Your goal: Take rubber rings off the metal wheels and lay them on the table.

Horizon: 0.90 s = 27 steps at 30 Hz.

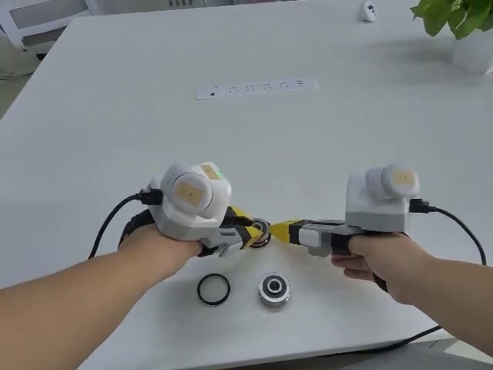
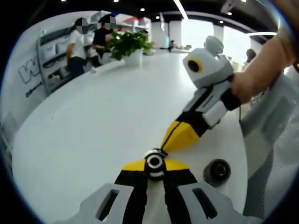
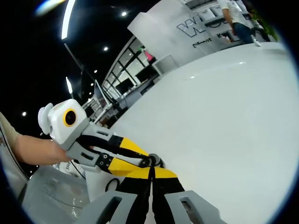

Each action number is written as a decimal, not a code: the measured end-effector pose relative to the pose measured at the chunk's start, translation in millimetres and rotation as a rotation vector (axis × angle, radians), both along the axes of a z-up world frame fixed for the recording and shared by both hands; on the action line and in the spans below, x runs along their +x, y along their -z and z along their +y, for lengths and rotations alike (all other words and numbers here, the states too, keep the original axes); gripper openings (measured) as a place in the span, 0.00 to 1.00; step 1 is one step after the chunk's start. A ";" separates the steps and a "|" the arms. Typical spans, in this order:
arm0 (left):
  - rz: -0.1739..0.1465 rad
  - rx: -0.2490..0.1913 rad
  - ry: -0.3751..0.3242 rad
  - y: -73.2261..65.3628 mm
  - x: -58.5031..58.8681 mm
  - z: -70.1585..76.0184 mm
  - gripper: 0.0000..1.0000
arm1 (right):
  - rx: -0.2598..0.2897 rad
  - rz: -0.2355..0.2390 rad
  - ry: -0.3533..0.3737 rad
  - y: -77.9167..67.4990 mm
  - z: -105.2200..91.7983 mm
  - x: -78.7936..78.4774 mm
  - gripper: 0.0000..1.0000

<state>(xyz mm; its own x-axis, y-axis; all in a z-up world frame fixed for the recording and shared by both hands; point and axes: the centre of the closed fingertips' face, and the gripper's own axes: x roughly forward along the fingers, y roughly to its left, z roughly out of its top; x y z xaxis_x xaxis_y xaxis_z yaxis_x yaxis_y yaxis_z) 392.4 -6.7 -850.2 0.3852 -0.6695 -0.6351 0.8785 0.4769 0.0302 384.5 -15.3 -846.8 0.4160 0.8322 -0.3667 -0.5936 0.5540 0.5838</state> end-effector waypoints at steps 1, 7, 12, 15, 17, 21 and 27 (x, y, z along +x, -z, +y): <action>0.001 0.000 -0.001 0.0 -0.1 0.0 0.12 | 0.001 0.001 0.000 -0.1 -0.2 0.2 0.00; 0.000 0.002 -0.005 0.2 -0.1 0.2 0.12 | 0.015 0.008 -0.003 -1.2 1.1 0.1 0.00; -0.001 0.003 -0.006 0.5 -0.3 0.0 0.12 | 0.018 0.007 -0.008 -1.7 2.5 0.1 0.00; -0.003 0.004 -0.007 0.6 -0.4 0.1 0.12 | 0.027 0.011 -0.010 -2.0 3.3 0.4 0.00; -0.004 0.004 -0.007 0.8 -0.4 0.0 0.12 | 0.027 0.009 -0.012 -2.1 4.0 0.2 0.00; -0.004 0.005 -0.007 0.6 -0.8 -0.1 0.12 | 0.031 0.009 -0.018 -2.4 6.2 -0.2 0.00; -0.005 0.004 -0.009 0.5 -1.1 -0.1 0.12 | 0.040 0.011 -0.020 -2.8 7.7 -0.3 0.00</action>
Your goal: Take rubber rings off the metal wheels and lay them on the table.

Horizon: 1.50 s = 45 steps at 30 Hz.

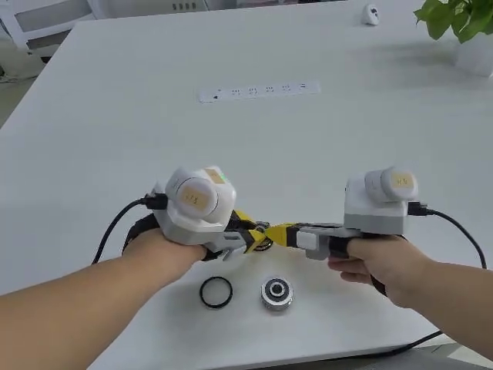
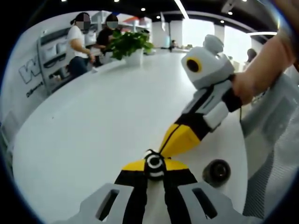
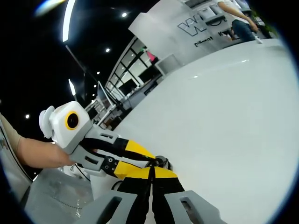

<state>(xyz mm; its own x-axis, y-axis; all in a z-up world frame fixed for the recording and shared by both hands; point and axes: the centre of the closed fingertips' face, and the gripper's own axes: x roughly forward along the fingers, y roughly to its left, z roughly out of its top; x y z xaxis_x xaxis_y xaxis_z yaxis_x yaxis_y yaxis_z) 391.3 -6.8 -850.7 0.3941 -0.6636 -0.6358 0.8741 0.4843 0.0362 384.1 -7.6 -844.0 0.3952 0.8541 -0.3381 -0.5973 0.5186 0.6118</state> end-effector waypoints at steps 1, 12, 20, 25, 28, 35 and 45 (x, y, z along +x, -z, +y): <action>0.000 0.000 0.000 0.0 0.0 0.0 0.12 | 0.003 0.001 0.000 -0.3 0.1 -0.2 0.00; -0.003 0.004 0.000 0.0 -0.1 0.0 0.12 | 0.013 -0.004 -0.005 -2.2 1.3 -1.1 0.00; -0.004 0.003 -0.004 0.0 -0.5 0.2 0.12 | 0.013 -0.011 -0.013 -4.0 2.2 -2.2 0.00; -0.004 0.003 -0.006 -0.2 -0.7 0.2 0.12 | 0.018 -0.012 -0.017 -5.4 2.6 -3.0 0.00; -0.005 0.004 -0.005 -0.2 -0.8 0.2 0.12 | 0.026 -0.009 -0.016 -6.6 2.2 -3.4 0.00; -0.005 0.005 -0.004 -0.2 -0.6 0.2 0.12 | 0.040 -0.004 -0.021 -9.4 3.9 -5.7 0.00; -0.005 0.004 -0.005 -0.1 -0.1 0.0 0.12 | 0.069 0.012 -0.020 -12.2 4.2 -7.0 0.00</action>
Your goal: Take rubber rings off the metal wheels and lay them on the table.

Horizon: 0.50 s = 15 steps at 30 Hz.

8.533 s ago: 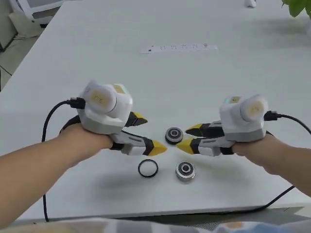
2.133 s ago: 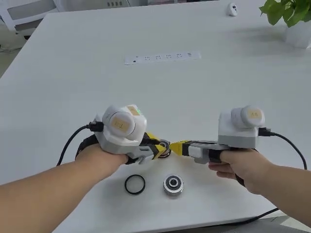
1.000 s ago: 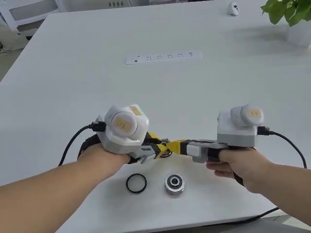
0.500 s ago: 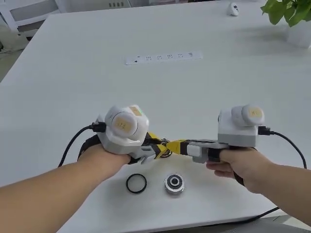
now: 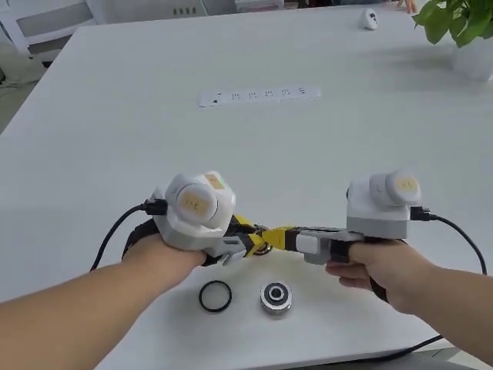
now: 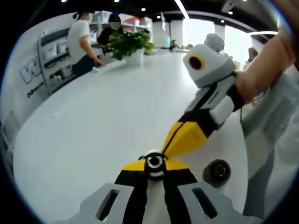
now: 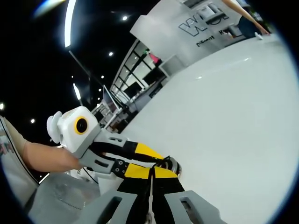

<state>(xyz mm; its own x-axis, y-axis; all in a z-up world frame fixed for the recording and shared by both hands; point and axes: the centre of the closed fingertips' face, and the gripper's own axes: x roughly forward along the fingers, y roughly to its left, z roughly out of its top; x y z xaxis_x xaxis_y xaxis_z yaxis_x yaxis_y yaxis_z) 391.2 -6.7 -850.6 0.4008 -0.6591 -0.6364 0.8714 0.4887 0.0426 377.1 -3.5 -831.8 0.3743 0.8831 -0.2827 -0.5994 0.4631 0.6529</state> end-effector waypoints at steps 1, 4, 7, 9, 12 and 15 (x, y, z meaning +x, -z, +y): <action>0.000 0.000 0.000 0.0 0.0 0.0 0.12 | 0.002 0.001 0.000 -0.2 0.1 -0.1 0.00; 0.000 0.000 0.000 0.1 0.1 0.0 0.12 | 0.009 0.004 -0.001 -0.9 0.4 -0.5 0.00; 0.000 -0.001 -0.001 0.0 0.0 0.0 0.12 | 0.020 0.010 0.001 -1.3 0.4 -0.7 0.00; 0.000 -0.001 -0.002 0.1 0.1 0.1 0.12 | 0.024 0.011 0.001 -1.4 0.1 -0.6 0.00; 0.000 -0.002 -0.002 0.2 0.1 0.0 0.12 | 0.041 0.020 0.005 -1.8 -1.1 -0.2 0.00; -0.001 -0.002 -0.002 0.1 0.3 -0.1 0.12 | 0.055 0.030 0.015 -0.9 -3.5 1.0 0.00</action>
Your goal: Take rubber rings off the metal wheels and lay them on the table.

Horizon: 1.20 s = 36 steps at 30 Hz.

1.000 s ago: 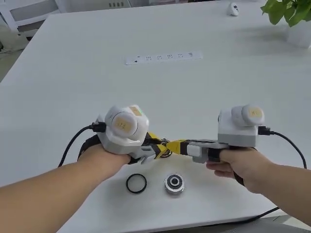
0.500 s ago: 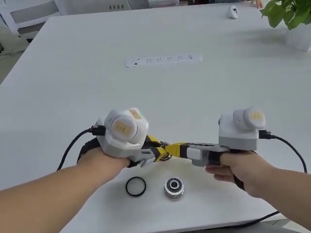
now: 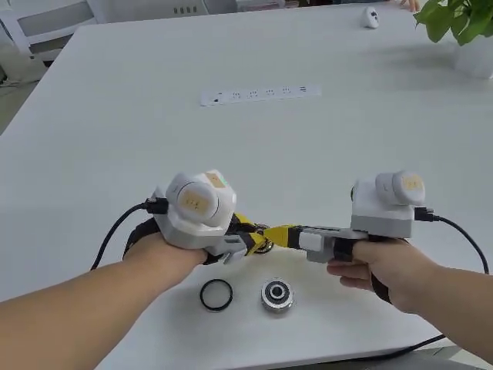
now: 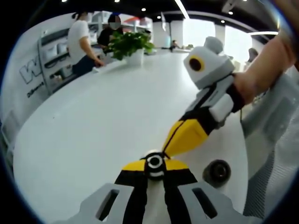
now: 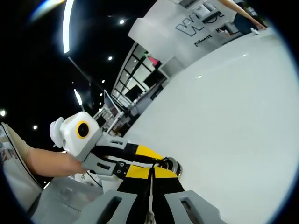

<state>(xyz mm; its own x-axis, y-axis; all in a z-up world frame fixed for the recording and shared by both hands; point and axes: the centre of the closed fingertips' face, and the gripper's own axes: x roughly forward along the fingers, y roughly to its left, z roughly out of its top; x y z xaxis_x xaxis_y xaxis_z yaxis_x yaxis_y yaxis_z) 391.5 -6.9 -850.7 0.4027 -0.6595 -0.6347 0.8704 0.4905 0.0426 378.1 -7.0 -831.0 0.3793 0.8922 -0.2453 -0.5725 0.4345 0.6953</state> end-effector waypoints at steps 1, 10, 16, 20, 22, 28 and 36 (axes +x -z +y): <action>0.000 0.000 0.001 0.0 0.1 0.0 0.12 | 0.005 0.001 0.000 -0.1 -0.1 -0.1 0.00; 0.004 -0.001 0.004 0.1 0.7 -0.7 0.12 | 0.005 0.016 0.024 1.3 -3.8 3.7 0.00; -0.005 0.005 0.022 -0.5 0.0 -1.6 0.14 | -0.010 0.015 0.034 3.6 -6.8 6.2 0.00; 0.003 -0.003 0.020 -2.1 0.2 -1.6 0.17 | -0.016 0.014 0.033 3.9 -6.9 5.9 0.00; -0.001 0.000 0.023 -3.8 0.0 -0.7 0.17 | -0.017 0.012 0.031 3.9 -6.3 6.0 0.00; 0.012 -0.032 0.013 -11.9 -2.0 1.6 0.22 | -0.016 0.014 0.031 2.4 -4.7 5.4 0.00; 0.016 -0.046 0.029 -23.4 -12.0 7.6 0.29 | -0.022 0.013 0.019 -0.4 -0.4 2.3 0.00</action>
<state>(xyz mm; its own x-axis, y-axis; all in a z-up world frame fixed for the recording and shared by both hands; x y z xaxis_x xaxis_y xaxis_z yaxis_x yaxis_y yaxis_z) 379.5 0.7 -827.3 0.3735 -0.6993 -0.6095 0.8846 0.4664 0.0068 380.4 -7.4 -830.6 0.3928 0.8793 -0.2695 -0.5548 0.4603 0.6931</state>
